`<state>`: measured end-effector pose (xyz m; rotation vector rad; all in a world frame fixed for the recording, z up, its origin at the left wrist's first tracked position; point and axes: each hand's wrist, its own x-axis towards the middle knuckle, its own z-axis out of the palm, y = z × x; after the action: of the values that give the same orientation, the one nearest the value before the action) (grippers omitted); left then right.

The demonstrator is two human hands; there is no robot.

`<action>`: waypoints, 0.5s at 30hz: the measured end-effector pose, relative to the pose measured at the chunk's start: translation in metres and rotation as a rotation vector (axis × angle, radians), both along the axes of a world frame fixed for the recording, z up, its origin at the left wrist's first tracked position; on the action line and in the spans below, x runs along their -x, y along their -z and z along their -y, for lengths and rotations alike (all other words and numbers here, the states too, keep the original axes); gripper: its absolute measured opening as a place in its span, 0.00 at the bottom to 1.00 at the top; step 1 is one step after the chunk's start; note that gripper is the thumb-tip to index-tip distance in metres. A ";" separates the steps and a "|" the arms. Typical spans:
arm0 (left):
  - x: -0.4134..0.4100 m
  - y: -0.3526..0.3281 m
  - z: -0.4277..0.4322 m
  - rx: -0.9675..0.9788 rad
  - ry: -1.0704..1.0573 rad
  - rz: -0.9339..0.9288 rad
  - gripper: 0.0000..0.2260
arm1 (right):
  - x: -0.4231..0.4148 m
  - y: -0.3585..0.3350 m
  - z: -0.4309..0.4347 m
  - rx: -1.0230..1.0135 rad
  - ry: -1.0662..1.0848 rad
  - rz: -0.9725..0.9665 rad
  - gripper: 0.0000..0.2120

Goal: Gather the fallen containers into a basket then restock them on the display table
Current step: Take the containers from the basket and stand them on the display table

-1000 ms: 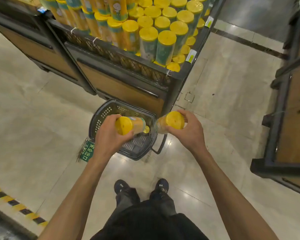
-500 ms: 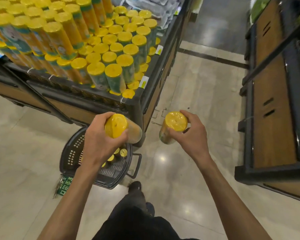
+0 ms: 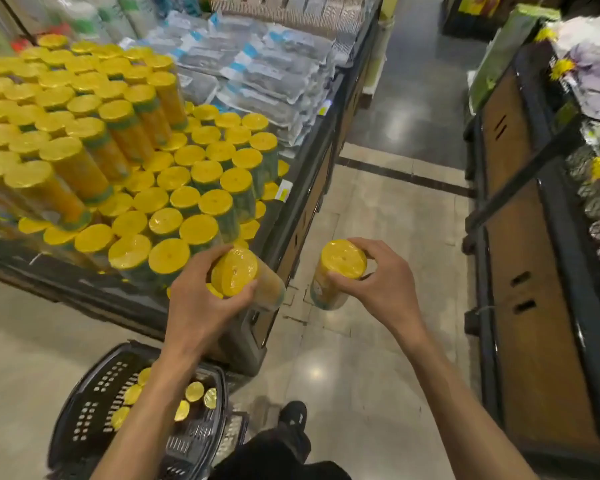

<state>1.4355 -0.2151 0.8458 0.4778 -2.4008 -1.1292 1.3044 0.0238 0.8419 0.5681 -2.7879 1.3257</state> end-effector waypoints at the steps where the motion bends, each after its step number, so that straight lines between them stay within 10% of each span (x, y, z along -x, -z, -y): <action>1: 0.016 -0.002 0.002 -0.001 -0.011 0.002 0.29 | 0.018 -0.002 0.004 0.009 -0.008 -0.001 0.32; 15: 0.208 -0.008 0.012 -0.001 -0.248 0.008 0.31 | 0.259 0.007 0.051 0.061 -0.290 -0.002 0.31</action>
<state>1.2280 -0.2274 0.8539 0.7583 -2.2710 -1.0205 1.0458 -0.0269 0.8350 1.0004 -2.7307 1.4462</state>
